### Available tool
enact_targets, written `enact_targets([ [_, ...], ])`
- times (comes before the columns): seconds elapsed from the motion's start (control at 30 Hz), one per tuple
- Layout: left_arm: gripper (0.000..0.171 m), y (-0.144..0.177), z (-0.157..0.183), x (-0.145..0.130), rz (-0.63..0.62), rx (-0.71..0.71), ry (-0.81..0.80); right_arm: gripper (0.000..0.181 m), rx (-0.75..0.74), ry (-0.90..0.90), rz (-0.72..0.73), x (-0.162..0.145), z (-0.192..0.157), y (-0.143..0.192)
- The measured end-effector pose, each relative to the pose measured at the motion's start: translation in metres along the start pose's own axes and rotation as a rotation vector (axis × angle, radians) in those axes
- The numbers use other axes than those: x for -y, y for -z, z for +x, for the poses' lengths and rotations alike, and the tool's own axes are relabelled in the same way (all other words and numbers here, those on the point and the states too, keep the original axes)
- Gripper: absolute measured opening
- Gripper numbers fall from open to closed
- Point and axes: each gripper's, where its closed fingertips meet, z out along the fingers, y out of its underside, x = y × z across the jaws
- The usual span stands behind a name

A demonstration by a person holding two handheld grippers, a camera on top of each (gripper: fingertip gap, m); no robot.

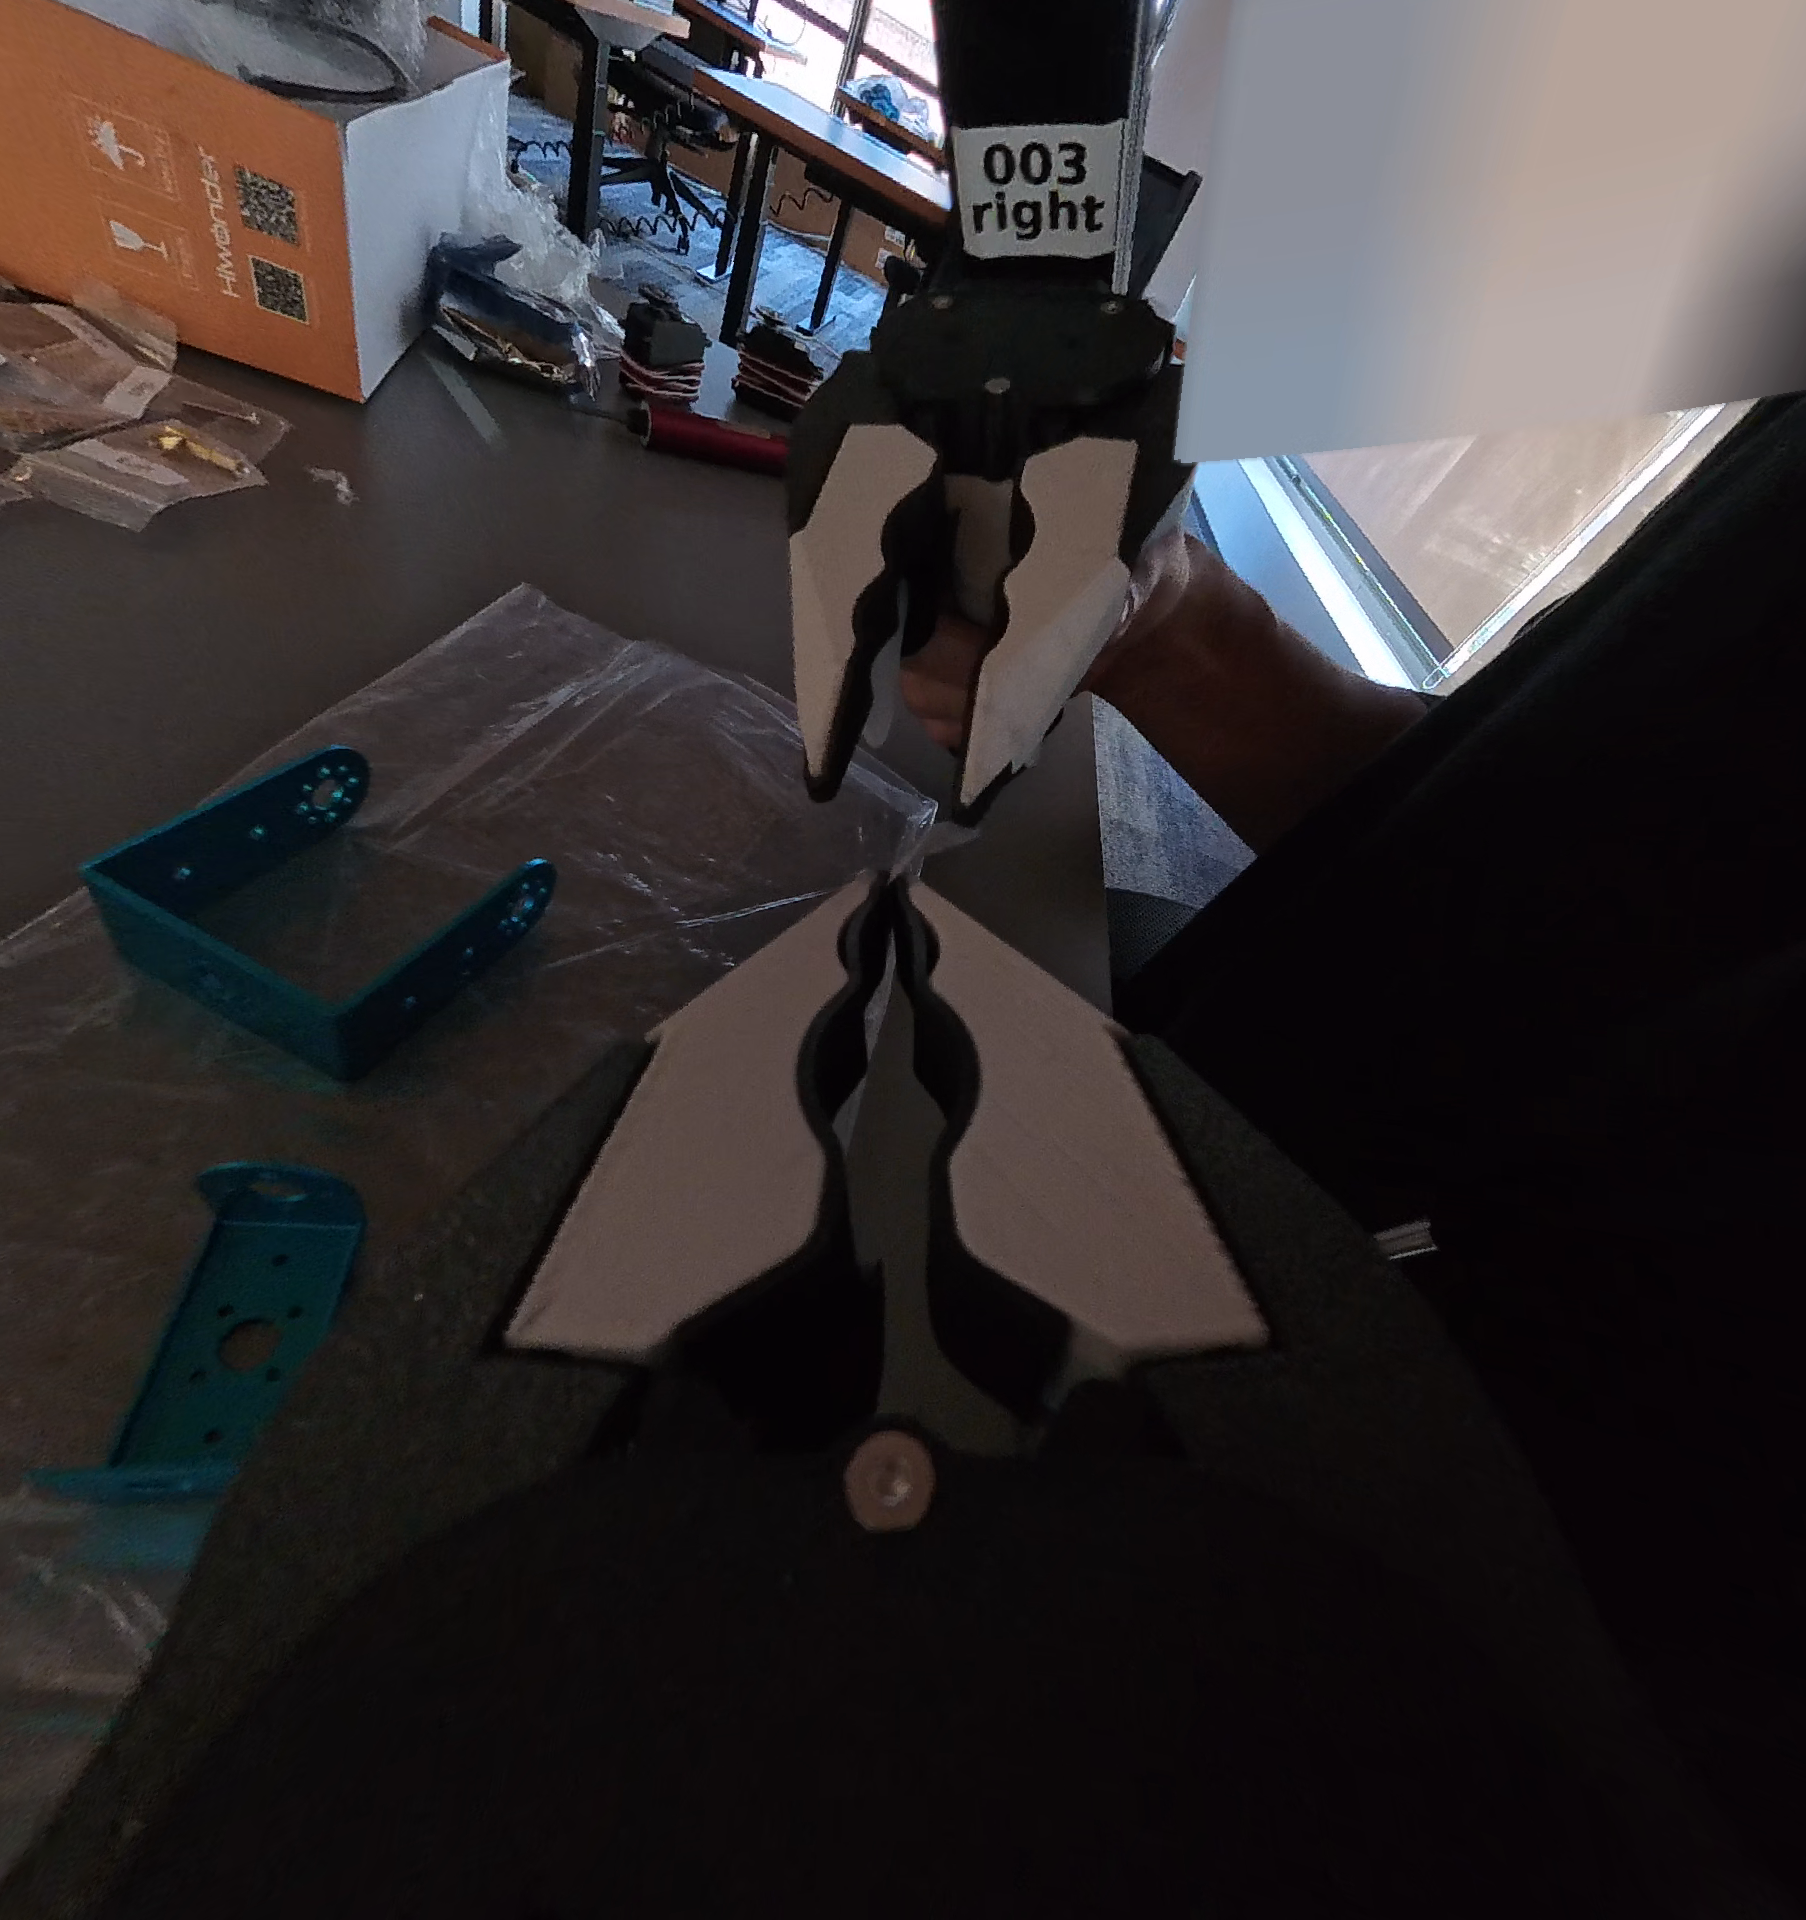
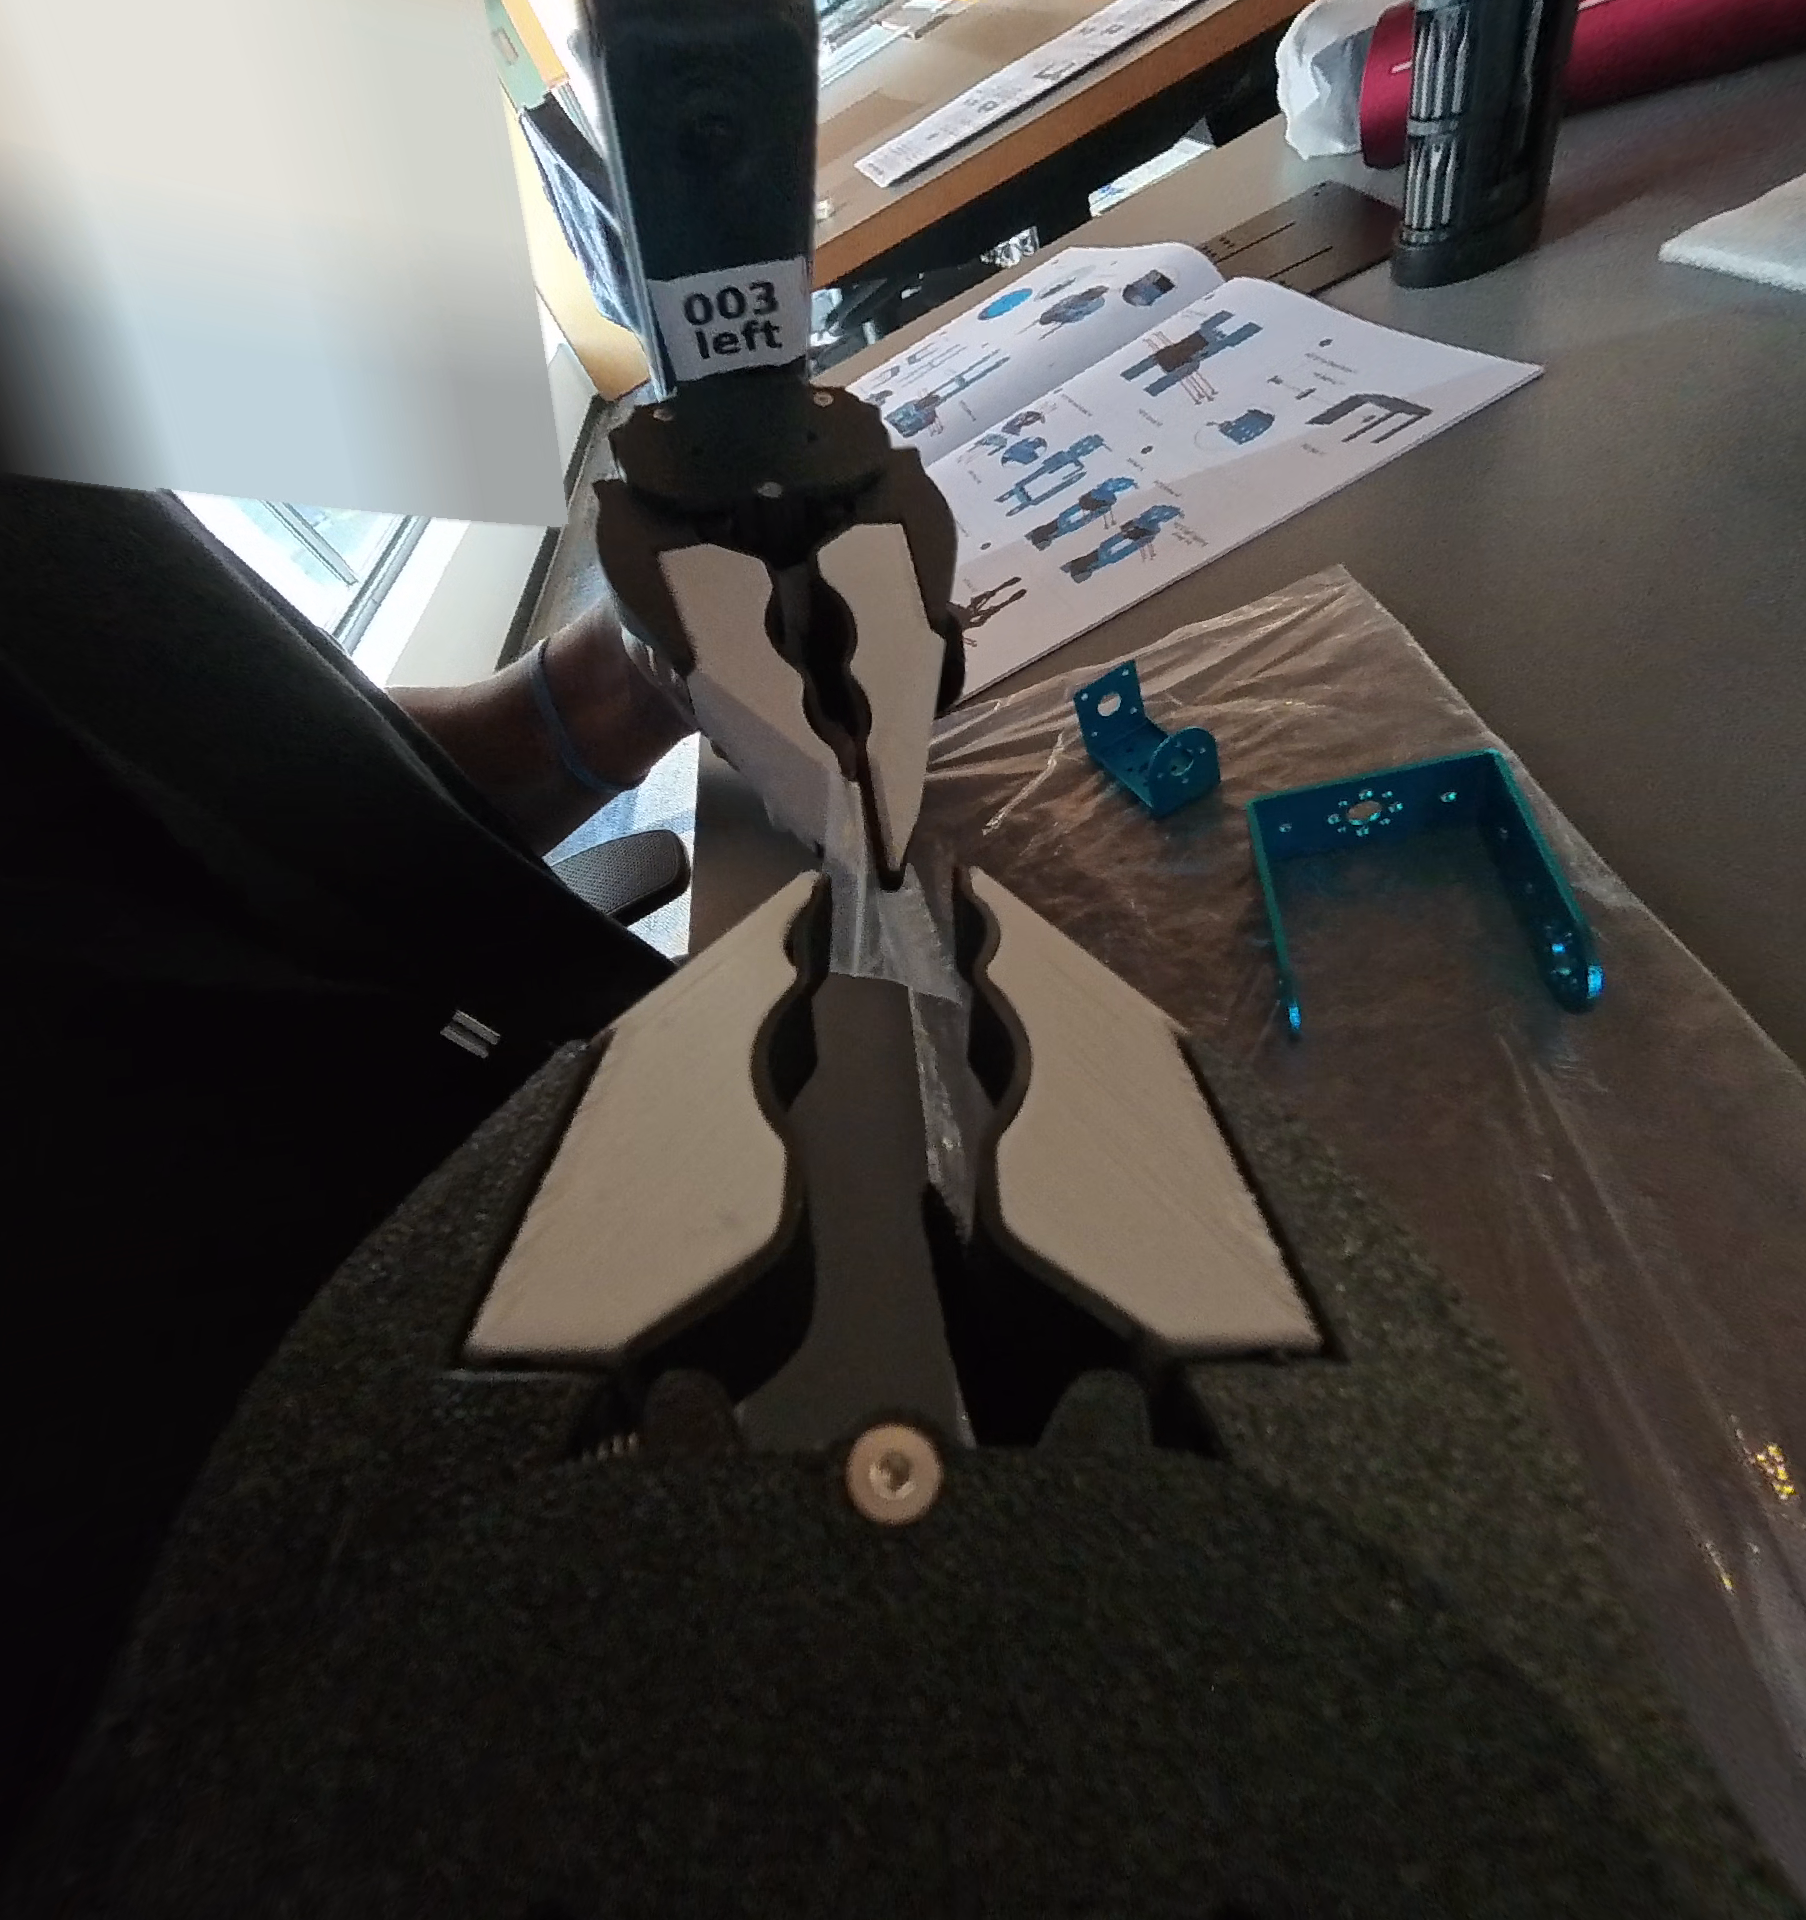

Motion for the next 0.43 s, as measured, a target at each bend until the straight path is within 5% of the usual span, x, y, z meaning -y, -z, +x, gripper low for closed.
enact_targets([
  [0.43, 0.0, -0.0002, 0.0006, -0.0003, 0.006, -0.03, 0.086, 0.024, -0.064, 0.041, -0.001, 0.0022, 0.0074, 0.0018],
])
